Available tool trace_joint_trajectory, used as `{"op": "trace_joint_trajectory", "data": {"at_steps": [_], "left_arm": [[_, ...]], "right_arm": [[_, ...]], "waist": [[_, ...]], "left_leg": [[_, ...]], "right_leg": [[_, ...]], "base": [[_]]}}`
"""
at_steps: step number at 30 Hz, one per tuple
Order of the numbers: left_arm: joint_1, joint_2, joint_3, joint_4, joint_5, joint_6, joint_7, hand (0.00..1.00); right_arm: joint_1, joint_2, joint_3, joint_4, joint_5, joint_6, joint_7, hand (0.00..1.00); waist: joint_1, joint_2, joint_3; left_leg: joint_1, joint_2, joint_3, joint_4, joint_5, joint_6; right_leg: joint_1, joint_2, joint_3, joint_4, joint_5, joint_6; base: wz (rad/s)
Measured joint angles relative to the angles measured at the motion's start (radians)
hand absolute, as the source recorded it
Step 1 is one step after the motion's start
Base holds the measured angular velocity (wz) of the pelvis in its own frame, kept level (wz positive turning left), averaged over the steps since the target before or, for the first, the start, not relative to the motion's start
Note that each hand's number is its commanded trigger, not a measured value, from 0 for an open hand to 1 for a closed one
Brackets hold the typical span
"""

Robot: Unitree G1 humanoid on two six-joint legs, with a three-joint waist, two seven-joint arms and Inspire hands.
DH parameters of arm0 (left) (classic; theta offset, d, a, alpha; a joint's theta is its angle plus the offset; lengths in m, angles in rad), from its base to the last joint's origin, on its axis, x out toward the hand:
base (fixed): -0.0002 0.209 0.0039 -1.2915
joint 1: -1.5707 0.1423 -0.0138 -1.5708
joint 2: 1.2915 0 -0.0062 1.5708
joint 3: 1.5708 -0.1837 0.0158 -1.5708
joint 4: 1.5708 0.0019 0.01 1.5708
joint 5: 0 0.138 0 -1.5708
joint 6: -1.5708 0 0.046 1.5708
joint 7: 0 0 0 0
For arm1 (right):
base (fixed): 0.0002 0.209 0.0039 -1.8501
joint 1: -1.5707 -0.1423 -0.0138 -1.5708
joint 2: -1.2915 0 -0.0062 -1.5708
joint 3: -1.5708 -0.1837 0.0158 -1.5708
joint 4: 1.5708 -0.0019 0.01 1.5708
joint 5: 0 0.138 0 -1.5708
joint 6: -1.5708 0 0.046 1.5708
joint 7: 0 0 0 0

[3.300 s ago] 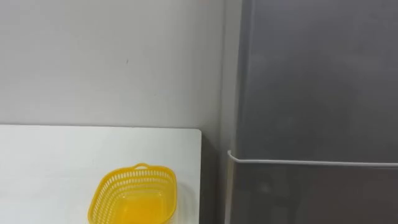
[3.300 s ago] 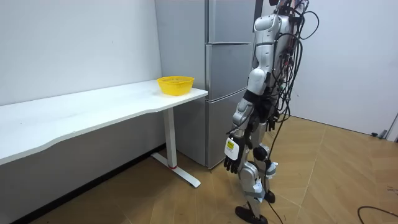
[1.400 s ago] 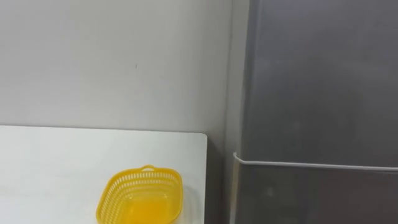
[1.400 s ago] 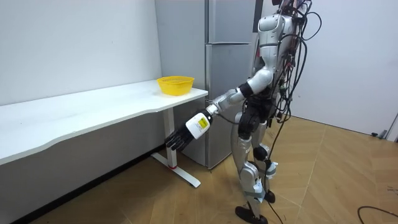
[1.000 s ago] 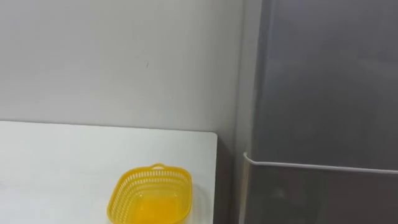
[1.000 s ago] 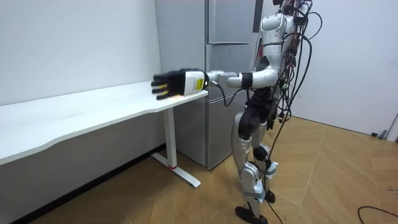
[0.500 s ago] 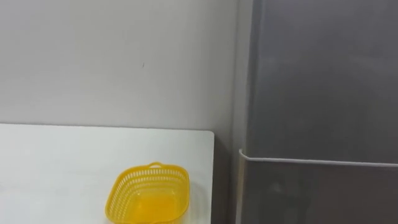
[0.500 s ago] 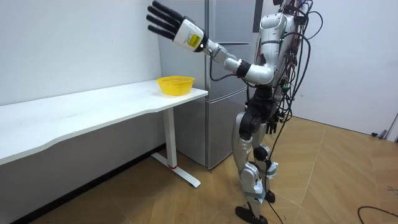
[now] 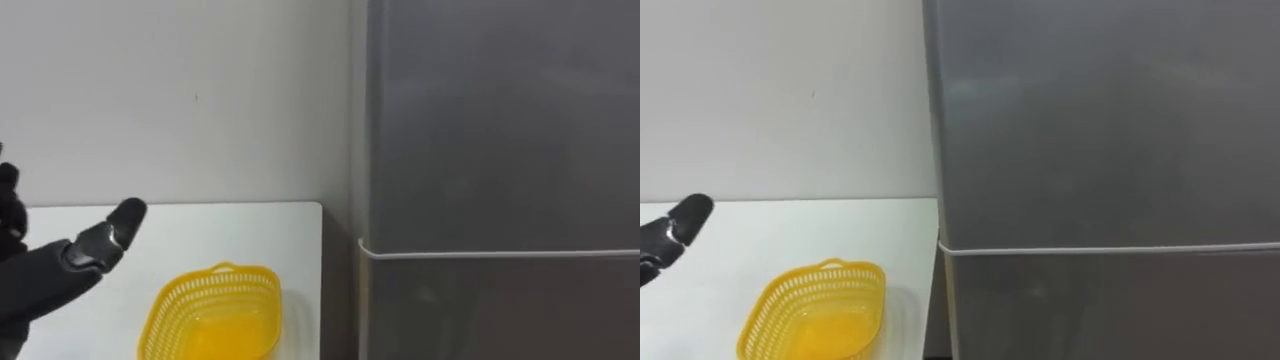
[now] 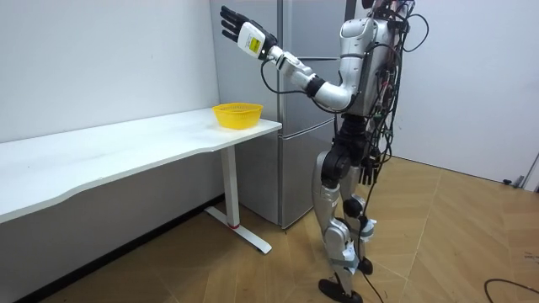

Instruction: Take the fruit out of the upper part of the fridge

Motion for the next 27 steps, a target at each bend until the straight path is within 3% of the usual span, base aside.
{"op": "trace_joint_trajectory", "data": {"at_steps": [4, 11, 27], "left_arm": [[-0.004, 0.001, -0.035, 0.001, 0.025, 0.019, -0.064, 0.0], [-0.065, 0.027, -0.117, 0.001, 0.037, 0.066, -0.177, 0.0], [-0.067, 0.027, -0.144, 0.001, 0.037, 0.109, -0.344, 0.0]], "right_arm": [[-0.022, -0.001, 0.0, 0.017, -0.011, 0.009, 0.002, 0.0], [-0.043, -0.003, 0.003, 0.018, -0.031, 0.02, 0.011, 0.0], [-0.068, -0.018, 0.011, 0.057, -0.035, 0.037, 0.012, 0.0]], "waist": [[-0.026, -0.001, 0.0008], [-0.044, 0.0, 0.0037], [-0.055, 0.005, 0.0042]], "left_leg": [[0.005, 0.0, 0.0, -0.003, 0.0, 0.0], [0.004, 0.001, 0.007, -0.007, 0.001, 0.0], [0.004, 0.003, 0.025, -0.007, 0.003, 0.001]], "right_leg": [[0.005, 0.0, 0.005, 0.0, 0.0, 0.0], [-0.004, 0.003, 0.017, 0.001, 0.005, 0.0], [-0.012, 0.005, 0.03, 0.002, 0.011, 0.0]], "base": [[0.0], [-0.04], [-0.03]]}}
